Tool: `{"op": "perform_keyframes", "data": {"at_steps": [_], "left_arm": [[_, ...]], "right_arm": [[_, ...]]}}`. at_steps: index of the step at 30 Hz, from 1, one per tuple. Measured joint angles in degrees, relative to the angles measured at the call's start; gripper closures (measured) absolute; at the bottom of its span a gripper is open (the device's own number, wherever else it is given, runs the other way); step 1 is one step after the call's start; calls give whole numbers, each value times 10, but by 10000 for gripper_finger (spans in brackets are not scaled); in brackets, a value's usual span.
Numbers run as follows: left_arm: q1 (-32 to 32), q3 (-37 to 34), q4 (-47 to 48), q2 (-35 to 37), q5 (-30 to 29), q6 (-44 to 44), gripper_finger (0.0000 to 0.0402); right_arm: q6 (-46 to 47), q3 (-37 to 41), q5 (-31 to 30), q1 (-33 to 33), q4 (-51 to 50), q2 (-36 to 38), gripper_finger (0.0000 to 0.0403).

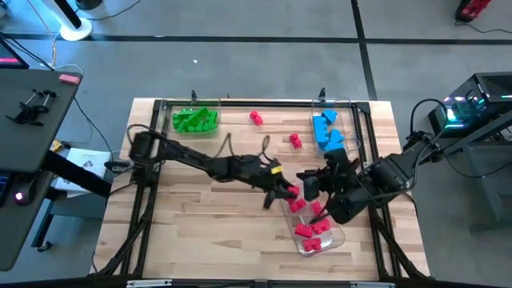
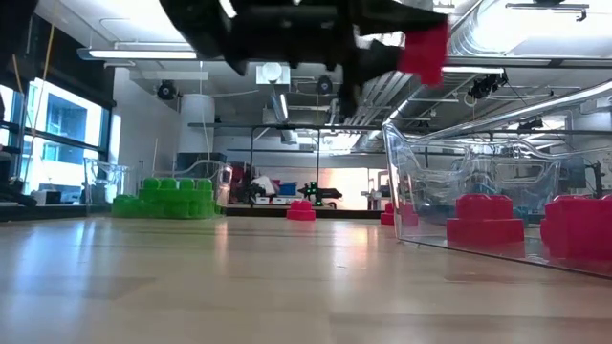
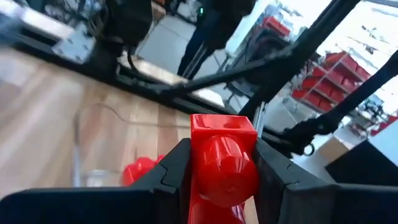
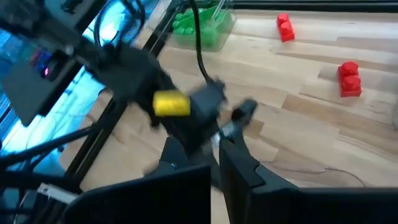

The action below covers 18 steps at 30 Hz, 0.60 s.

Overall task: Sort blocks
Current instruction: Put the red game piece into the bottom transparent bin

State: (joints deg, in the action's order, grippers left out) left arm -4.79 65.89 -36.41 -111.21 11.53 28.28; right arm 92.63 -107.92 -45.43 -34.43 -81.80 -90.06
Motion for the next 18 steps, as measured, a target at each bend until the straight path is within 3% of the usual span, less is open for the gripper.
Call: {"op": "perform_keyframes", "data": {"at_steps": [4, 7, 11, 14, 18], "left_arm": [[-6, 53, 35, -49, 1, 9, 293], [-5, 85, 100, -62, 2, 4, 259], [2, 110, 152, -55, 7, -20, 196], [19, 115, 153, -39, 48, -18, 156], [50, 116, 197, -2, 83, 10, 130]], "right_arm": [[-1, 0, 7, 17, 2, 0, 402], [-2, 0, 16, 24, 2, 0, 402], [-8, 0, 22, 26, 2, 0, 402], [-15, 0, 24, 26, 2, 0, 402], [-16, 0, 19, 26, 0, 0, 402]]}}
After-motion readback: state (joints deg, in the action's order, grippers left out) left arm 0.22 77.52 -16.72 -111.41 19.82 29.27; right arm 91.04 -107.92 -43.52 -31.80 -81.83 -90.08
